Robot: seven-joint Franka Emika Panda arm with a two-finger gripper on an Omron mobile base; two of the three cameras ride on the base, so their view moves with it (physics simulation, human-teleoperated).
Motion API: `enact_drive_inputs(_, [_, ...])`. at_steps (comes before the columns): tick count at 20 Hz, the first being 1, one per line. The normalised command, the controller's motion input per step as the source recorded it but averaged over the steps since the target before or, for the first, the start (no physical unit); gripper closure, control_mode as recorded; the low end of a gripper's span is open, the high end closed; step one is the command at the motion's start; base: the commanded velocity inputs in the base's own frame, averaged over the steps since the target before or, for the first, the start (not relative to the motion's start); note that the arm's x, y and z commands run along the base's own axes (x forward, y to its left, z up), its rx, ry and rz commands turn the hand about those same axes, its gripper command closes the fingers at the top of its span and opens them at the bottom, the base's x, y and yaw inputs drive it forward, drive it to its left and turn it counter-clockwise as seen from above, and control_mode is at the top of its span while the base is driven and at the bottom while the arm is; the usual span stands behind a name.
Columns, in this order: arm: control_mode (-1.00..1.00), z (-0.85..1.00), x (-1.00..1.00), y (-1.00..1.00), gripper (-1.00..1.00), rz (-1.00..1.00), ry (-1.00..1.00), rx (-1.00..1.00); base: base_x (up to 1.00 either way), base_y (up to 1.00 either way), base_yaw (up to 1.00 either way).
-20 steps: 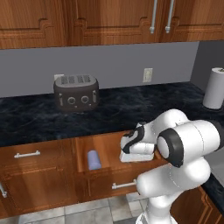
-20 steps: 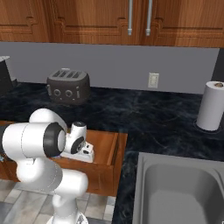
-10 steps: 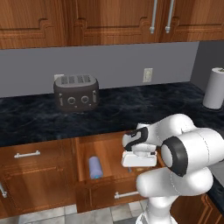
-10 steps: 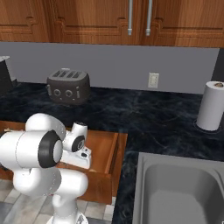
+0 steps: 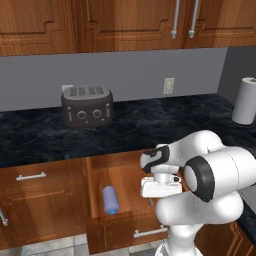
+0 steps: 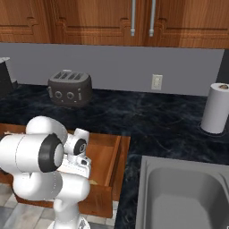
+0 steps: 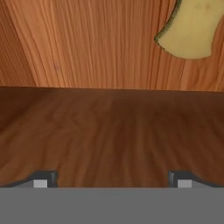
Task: Restock the sink supplies by placing the sponge and soap dispenser on the counter and next to the sink. Make sure the soap dispenser is upright.
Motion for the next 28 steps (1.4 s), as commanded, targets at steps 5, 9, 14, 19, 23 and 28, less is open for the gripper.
enact_drive_inputs(5, [-1.00, 0.00, -0.64, 0.00, -1.00, 0.00, 0.08, 0.00, 0.00, 0.00, 0.00])
enact_drive_inputs(9, [-1.00, 0.07, 0.02, 0.00, -1.00, 0.00, 0.12, 0.00, 0.00, 0.00, 0.00])
enact_drive_inputs(14, [-1.00, 0.01, 0.51, 0.17, -1.00, 0.00, 0.08, 0.00, 0.00, 0.00, 0.00])
enact_drive_inputs(19, [-1.00, 0.00, 0.17, 0.17, -1.00, 0.00, 0.00, 0.00, 0.00, 0.00, 0.00])
enact_drive_inputs(23, [-1.00, -0.17, 0.00, 0.31, -1.00, 0.00, 0.00, -0.03, 0.00, 0.00, 0.00])
enact_drive_inputs(28, [-1.00, -0.20, 0.00, 0.37, -1.00, 0.00, -0.01, -0.04, 0.00, 0.00, 0.00])
